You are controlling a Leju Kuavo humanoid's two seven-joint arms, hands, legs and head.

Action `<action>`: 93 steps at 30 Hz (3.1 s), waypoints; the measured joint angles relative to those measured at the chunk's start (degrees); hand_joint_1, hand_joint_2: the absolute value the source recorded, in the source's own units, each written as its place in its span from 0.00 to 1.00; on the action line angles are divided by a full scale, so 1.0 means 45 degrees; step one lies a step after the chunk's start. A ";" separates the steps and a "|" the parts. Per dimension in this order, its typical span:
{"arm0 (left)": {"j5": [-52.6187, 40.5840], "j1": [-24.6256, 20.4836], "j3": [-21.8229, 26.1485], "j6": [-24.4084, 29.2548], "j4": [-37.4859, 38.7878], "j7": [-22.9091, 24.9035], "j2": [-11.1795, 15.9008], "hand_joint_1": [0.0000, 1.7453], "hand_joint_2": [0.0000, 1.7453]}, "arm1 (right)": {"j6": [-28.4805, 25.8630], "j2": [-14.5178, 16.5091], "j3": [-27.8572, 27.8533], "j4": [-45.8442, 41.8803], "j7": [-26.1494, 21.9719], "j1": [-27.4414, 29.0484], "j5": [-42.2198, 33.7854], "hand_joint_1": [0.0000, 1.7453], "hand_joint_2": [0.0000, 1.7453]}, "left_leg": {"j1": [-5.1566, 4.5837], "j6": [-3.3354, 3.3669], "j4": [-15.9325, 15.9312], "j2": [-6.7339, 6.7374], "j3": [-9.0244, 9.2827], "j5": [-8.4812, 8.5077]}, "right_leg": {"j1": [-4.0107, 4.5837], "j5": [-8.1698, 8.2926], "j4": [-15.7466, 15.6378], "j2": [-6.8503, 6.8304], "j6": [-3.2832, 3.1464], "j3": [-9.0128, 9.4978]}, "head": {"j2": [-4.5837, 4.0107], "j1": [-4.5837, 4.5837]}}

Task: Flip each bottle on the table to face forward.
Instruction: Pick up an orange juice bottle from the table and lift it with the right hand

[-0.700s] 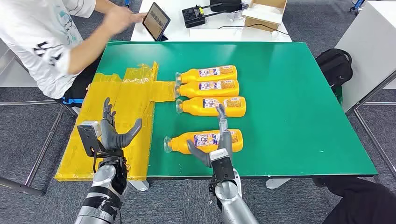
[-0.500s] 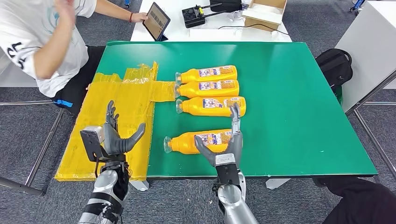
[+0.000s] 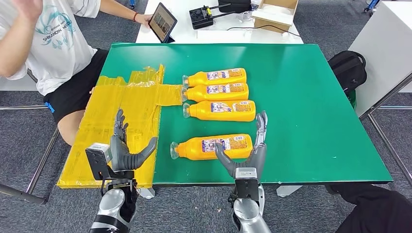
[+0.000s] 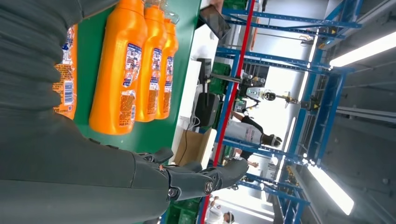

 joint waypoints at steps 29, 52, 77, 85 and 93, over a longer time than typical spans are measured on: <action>-0.1625 0.0115 -0.0005 0.1365 -0.0083 -0.0175 0.0013 0.00 1.00 | 0.5103 -0.0892 0.1259 0.4167 0.4366 -0.4398 0.4548 0.00 1.00 | -0.0001 0.0000 0.0002 0.0001 0.0002 0.0013 | 0.0000 0.0014 0.0006 0.0004 0.0003 0.0006 | 0.0000 0.0004; -0.1763 0.0115 0.0677 0.1186 -0.0057 -0.0253 0.0036 0.00 1.00 | 0.7398 -0.1478 0.2929 0.6440 0.4507 -0.6309 0.4986 0.00 1.00 | 0.0000 -0.0006 0.0002 -0.0007 -0.0006 0.0015 | 0.0000 0.0010 0.0006 -0.0001 0.0005 0.0000 | 0.0000 0.0001; -0.2065 0.0177 0.1201 0.1274 0.0145 -0.0312 0.0107 0.00 1.00 | 0.5586 -0.3132 0.3757 0.6493 0.5570 -0.5715 0.6389 0.00 1.00 | -0.0001 -0.0006 0.0003 -0.0006 -0.0007 0.0014 | -0.0001 0.0011 0.0003 0.0000 0.0006 -0.0002 | 0.0000 0.0001; -0.2036 0.0210 0.1290 0.1164 0.0146 -0.0192 0.0107 0.00 1.00 | 0.5362 -0.3101 0.3342 0.6529 0.5803 -0.5732 0.6938 0.00 1.00 | -0.0001 -0.0005 0.0002 -0.0006 -0.0007 0.0014 | 0.0000 0.0011 0.0004 0.0000 0.0006 0.0001 | 0.0000 0.0001; -0.1984 0.0216 0.1394 0.1109 0.0155 -0.0170 0.0111 0.00 1.00 | 0.6745 -0.2943 0.3327 0.7633 0.6198 -0.6251 0.7088 0.00 1.00 | -0.0001 -0.0005 0.0002 -0.0008 -0.0007 0.0014 | -0.0001 0.0011 0.0004 -0.0001 0.0006 0.0002 | 0.0000 0.0001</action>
